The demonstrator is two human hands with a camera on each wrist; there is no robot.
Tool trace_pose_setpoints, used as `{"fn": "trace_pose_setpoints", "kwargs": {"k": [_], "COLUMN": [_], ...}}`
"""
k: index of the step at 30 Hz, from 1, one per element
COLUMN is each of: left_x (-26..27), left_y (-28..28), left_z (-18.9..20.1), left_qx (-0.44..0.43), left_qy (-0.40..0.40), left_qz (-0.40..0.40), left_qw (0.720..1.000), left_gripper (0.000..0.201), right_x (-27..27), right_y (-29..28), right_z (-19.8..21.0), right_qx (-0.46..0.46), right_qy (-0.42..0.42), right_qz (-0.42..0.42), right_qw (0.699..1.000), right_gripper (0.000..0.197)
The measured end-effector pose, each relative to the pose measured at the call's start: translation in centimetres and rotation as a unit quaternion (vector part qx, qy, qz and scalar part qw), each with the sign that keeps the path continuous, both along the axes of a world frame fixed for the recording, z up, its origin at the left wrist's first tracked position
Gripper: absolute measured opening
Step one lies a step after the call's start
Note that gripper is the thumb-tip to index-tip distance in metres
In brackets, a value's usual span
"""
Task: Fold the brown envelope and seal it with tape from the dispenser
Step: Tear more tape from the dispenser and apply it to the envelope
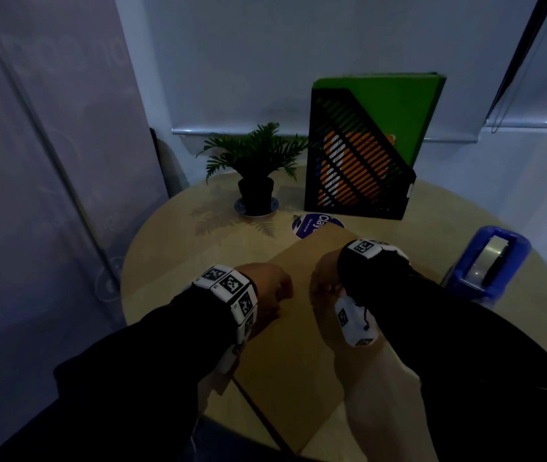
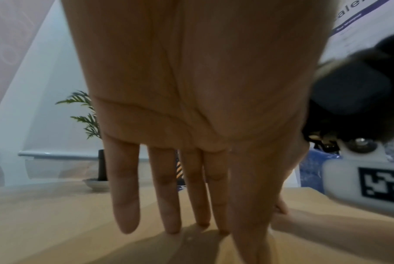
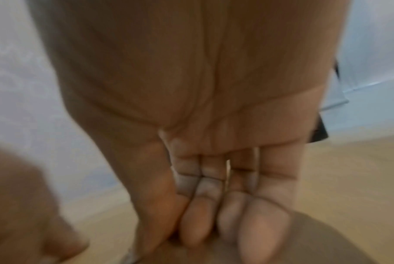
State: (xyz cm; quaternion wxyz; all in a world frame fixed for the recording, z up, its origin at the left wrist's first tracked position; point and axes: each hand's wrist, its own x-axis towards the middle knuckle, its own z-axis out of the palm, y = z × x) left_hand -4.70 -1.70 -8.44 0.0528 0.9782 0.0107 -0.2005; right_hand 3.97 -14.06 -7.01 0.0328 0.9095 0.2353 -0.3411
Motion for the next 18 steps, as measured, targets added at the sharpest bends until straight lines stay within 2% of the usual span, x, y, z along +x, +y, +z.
{"fn": "trace_pose_setpoints", "kwargs": {"k": [2, 5, 8, 13, 16, 18], "left_x": [-0.7, -0.8, -0.9, -1.4, -1.3, -1.0], "left_y": [0.1, 0.6, 0.7, -0.4, -0.4, -0.7], "left_z": [0.3, 0.3, 0.5, -0.2, -1.0, -1.1], "left_qx": [0.011, 0.043, 0.059, 0.047, 0.086, 0.112], "left_qy": [0.017, 0.044, 0.034, 0.026, 0.044, 0.067], "left_qz": [-0.019, -0.024, -0.015, -0.025, -0.035, -0.041], "left_qw": [1.0, 0.998, 0.998, 0.998, 0.995, 0.991], "left_gripper": [0.047, 0.039, 0.032, 0.023, 0.026, 0.03], "right_x": [-0.4, -0.6, -2.1, -4.0, -4.1, -4.2], "right_y": [-0.8, -1.8, -2.7, -2.6, -1.7, -1.1], "right_z": [0.5, 1.0, 0.7, -0.5, -1.8, -2.2], "right_qx": [-0.018, 0.083, 0.12, 0.04, -0.013, -0.062], "right_qy": [-0.016, -0.064, -0.088, -0.078, -0.117, -0.123], "right_qz": [0.046, 0.049, 0.078, 0.161, 0.206, 0.199], "right_qw": [0.999, 0.993, 0.986, 0.983, 0.972, 0.97], "right_gripper": [0.04, 0.025, 0.038, 0.059, 0.052, 0.052]}}
